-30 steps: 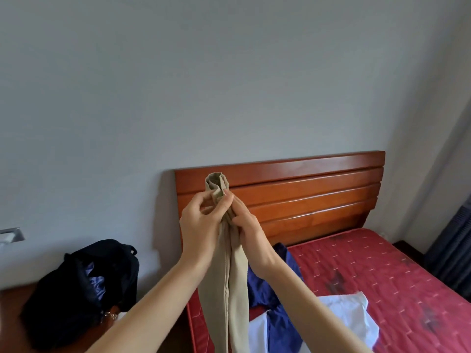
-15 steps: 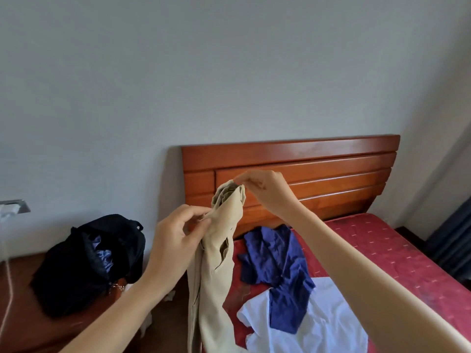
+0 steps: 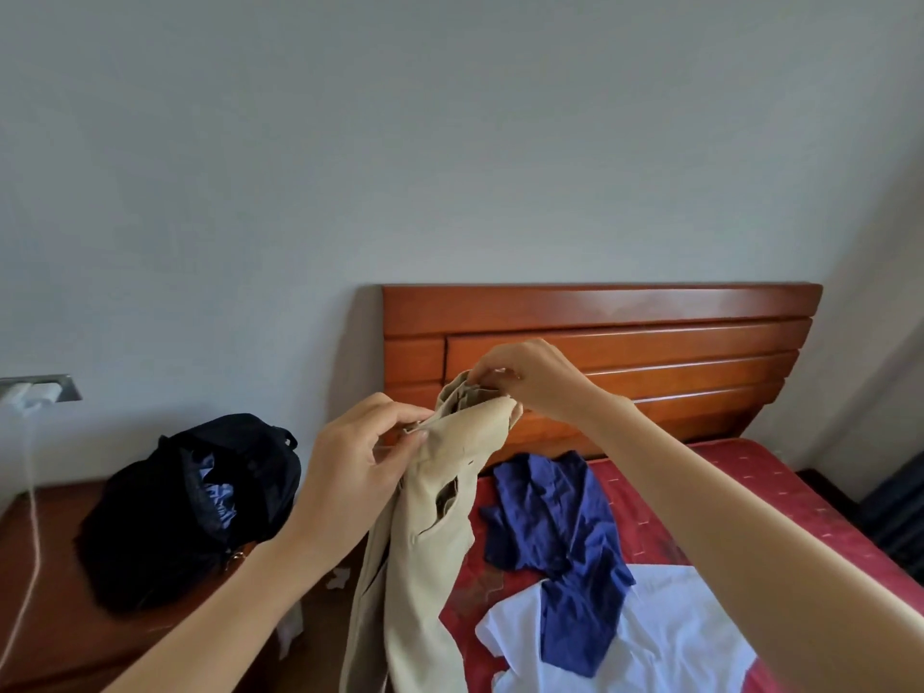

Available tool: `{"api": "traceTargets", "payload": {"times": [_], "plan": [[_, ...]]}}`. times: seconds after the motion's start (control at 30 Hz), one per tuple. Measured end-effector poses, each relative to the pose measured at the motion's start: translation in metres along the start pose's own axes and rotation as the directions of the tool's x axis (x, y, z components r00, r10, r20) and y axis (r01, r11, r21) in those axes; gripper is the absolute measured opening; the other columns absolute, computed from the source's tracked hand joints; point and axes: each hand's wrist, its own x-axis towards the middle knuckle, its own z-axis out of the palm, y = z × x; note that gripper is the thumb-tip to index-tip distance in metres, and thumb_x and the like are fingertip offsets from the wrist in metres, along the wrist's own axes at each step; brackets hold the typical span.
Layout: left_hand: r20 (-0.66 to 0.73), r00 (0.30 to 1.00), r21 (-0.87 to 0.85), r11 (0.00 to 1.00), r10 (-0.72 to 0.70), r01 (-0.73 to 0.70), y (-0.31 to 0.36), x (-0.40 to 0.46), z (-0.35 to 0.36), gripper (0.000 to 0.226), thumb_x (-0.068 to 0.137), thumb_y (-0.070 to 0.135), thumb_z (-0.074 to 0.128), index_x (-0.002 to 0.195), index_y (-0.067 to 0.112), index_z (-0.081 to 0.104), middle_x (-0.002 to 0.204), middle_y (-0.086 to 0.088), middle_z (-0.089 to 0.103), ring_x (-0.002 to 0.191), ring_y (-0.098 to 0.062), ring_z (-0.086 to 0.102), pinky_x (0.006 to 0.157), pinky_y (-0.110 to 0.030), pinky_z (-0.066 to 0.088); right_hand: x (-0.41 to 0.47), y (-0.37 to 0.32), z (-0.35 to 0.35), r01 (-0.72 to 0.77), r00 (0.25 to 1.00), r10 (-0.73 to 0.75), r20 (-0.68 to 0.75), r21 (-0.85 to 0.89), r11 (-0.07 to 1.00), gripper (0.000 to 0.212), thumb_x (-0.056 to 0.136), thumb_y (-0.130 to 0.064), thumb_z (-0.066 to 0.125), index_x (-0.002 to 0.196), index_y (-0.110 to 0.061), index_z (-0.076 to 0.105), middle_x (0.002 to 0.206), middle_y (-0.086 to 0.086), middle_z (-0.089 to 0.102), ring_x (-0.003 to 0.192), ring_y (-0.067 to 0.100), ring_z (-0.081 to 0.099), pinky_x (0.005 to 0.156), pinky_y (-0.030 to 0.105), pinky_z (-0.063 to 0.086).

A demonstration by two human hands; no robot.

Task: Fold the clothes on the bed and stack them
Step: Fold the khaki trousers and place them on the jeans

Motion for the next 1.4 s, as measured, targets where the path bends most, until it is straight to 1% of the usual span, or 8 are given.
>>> {"api": "traceTargets", "payload": {"times": [0.33, 0.53, 0.63, 0.77, 0.97, 1.13, 1.3, 1.4], "plan": [[-0.062, 0.998, 0.069, 0.997, 0.024, -0.019, -0.007, 0.002, -0.001, 0.016, 0.084, 0.001, 0.069, 0.097, 0.01, 0.073, 0.086, 0.011, 0.064, 0.086, -0.001, 0.062, 0.068, -0.008, 0.048, -0.019, 0.013, 0.01, -0.002, 1.0, -0.004, -0.028, -0.185, 0.983, 0.005, 0.084, -0.023, 0.071, 0.088, -0.026, 0.073, 0.091, -0.01, 0.051, 0.078, 0.009, 0.046, 0.054, 0.02, 0.031], [-0.121, 0.992, 0.062, 0.998, -0.02, 0.028, -0.02, 0.007, -0.001, 0.016, 0.086, 0.002, 0.068, 0.098, 0.012, 0.072, 0.09, 0.009, 0.066, 0.089, 0.001, 0.063, 0.076, -0.005, 0.045, -0.037, 0.014, 0.014, -0.001, 0.979, -0.035, -0.203, -0.175, 0.985, 0.006, 0.082, -0.013, 0.068, 0.083, -0.017, 0.072, 0.097, -0.009, 0.067, 0.098, 0.011, 0.05, 0.071, 0.023, 0.029], [-0.124, 0.991, 0.049, 0.998, -0.042, 0.048, -0.025, 0.006, 0.003, 0.016, 0.086, 0.001, 0.068, 0.097, 0.013, 0.072, 0.09, 0.009, 0.066, 0.089, 0.001, 0.063, 0.076, -0.006, 0.046, -0.044, 0.013, 0.014, -0.028, 0.974, -0.012, -0.226, -0.173, 0.985, 0.006, 0.08, -0.013, 0.068, 0.085, -0.016, 0.072, 0.083, -0.008, 0.06, 0.086, -0.001, 0.036, 0.076, 0.025, 0.025], [-0.157, 0.986, 0.016, 0.998, -0.057, 0.06, -0.026, 0.012, 0.008, 0.016, 0.089, 0.003, 0.065, 0.1, 0.013, 0.07, 0.095, 0.007, 0.068, 0.092, 0.0, 0.063, 0.077, -0.006, 0.045, -0.05, 0.013, 0.013, -0.077, 0.944, 0.032, -0.328, -0.126, 0.989, 0.005, 0.081, -0.009, 0.068, 0.084, -0.012, 0.071, 0.084, -0.003, 0.063, 0.105, 0.013, 0.049, 0.086, 0.028, 0.029], [-0.185, 0.976, -0.001, 0.994, -0.111, 0.112, -0.032, 0.016, 0.029, 0.028, 0.093, 0.014, 0.06, 0.12, 0.009, 0.063, 0.107, 0.004, 0.066, 0.094, 0.002, 0.062, 0.081, -0.011, 0.049, -0.051, 0.014, 0.013, -0.168, 0.903, 0.17, -0.394, 0.038, 0.985, 0.005, 0.084, -0.007, 0.065, 0.081, -0.011, 0.067, 0.08, -0.004, 0.059, 0.084, 0.018, 0.058, 0.067, 0.035, 0.048], [-0.143, 0.977, -0.037, 0.987, -0.161, 0.157, -0.034, 0.031, 0.054, 0.026, 0.092, 0.022, 0.062, 0.112, 0.005, 0.065, 0.077, 0.011, 0.066, 0.076, 0.0, 0.064, 0.066, -0.006, 0.043, -0.049, 0.027, -0.004, -0.269, 0.894, 0.264, -0.362, 0.036, 0.962, 0.005, 0.086, -0.011, 0.064, 0.084, -0.015, 0.068, 0.085, -0.002, 0.058, 0.084, 0.019, 0.059, 0.068, 0.029, 0.042], [-0.218, 0.97, -0.188, 0.98, -0.111, 0.07, -0.009, 0.096, 0.051, 0.032, 0.091, 0.042, 0.054, 0.108, 0.016, 0.057, 0.082, 0.025, 0.065, 0.075, 0.007, 0.061, 0.065, -0.004, 0.042, -0.035, 0.018, -0.072, -0.208, 0.758, 0.244, -0.605, 0.129, 0.969, 0.012, 0.081, -0.017, 0.07, 0.077, -0.027, 0.067, 0.074, -0.019, 0.059, 0.077, 0.007, 0.059, 0.063, 0.024, 0.042], [-0.138, 0.987, -0.184, 0.981, -0.08, 0.054, -0.006, 0.098, 0.061, 0.018, 0.089, 0.031, 0.061, 0.101, 0.019, 0.058, 0.082, 0.031, 0.064, 0.076, 0.01, 0.061, 0.064, -0.002, 0.041, -0.047, 0.012, -0.075, -0.282, 0.828, 0.276, -0.489, 0.064, 0.957, 0.008, 0.084, -0.013, 0.068, 0.081, -0.02, 0.069, 0.08, -0.014, 0.059, 0.083, 0.012, 0.061, 0.066, 0.023, 0.042]]}}
